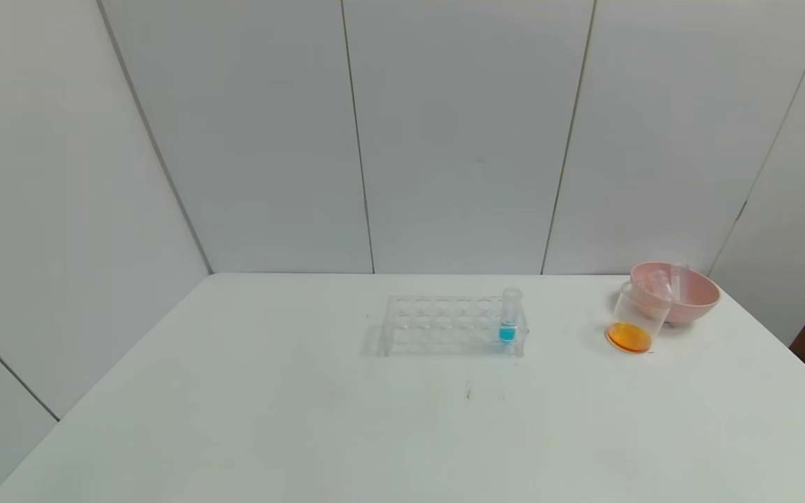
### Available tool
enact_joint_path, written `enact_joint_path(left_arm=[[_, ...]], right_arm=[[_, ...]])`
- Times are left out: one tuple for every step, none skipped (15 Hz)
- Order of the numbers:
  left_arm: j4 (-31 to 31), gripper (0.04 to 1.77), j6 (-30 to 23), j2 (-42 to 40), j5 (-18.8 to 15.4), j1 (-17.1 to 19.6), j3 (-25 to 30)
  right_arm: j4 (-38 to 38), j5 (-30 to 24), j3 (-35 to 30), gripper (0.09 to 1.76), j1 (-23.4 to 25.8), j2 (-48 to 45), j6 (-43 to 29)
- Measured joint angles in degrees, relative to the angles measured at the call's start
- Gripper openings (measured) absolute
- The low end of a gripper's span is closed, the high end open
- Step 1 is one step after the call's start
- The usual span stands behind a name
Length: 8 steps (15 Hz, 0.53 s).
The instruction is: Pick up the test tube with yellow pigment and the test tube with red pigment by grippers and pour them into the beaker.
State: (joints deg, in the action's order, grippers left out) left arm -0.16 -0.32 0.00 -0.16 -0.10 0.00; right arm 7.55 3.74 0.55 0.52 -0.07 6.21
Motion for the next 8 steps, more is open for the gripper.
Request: enact_joint_path(left_arm=[[0.0, 1.76, 0.0, 0.0, 0.0, 0.0, 0.0], [0.0, 1.76, 0.0, 0.0, 0.0, 0.0, 0.0], [0.0, 1.76, 0.0, 0.0, 0.0, 0.0, 0.0], [0.0, 1.76, 0.0, 0.0, 0.0, 0.0, 0.0], [0.0, 1.76, 0.0, 0.0, 0.0, 0.0, 0.0], [0.0, 1.76, 0.0, 0.0, 0.0, 0.0, 0.0], [0.0, 1.76, 0.0, 0.0, 0.0, 0.0, 0.0], [0.0, 1.76, 0.0, 0.0, 0.0, 0.0, 0.0]], right_arm=[[-2.2, -1.2, -0.2, 1.71, 0.0, 0.0, 0.0], [-5.0, -2.8, -0.5, 1.71, 0.0, 0.0, -0.4], [-7.2, -3.9, -0.5, 1.71, 0.0, 0.0, -1.6], [-8.3, -4.1, -0.5, 1.71, 0.0, 0.0, -3.2], [-8.0, -4.2, -0.5, 1.71, 0.0, 0.0, -4.0], [-8.0, -4.2, -0.5, 1.71, 0.0, 0.0, -4.0], [-8.0, -4.3, -0.5, 1.71, 0.0, 0.0, -3.9], [-8.0, -4.3, -0.5, 1.71, 0.0, 0.0, -3.8]])
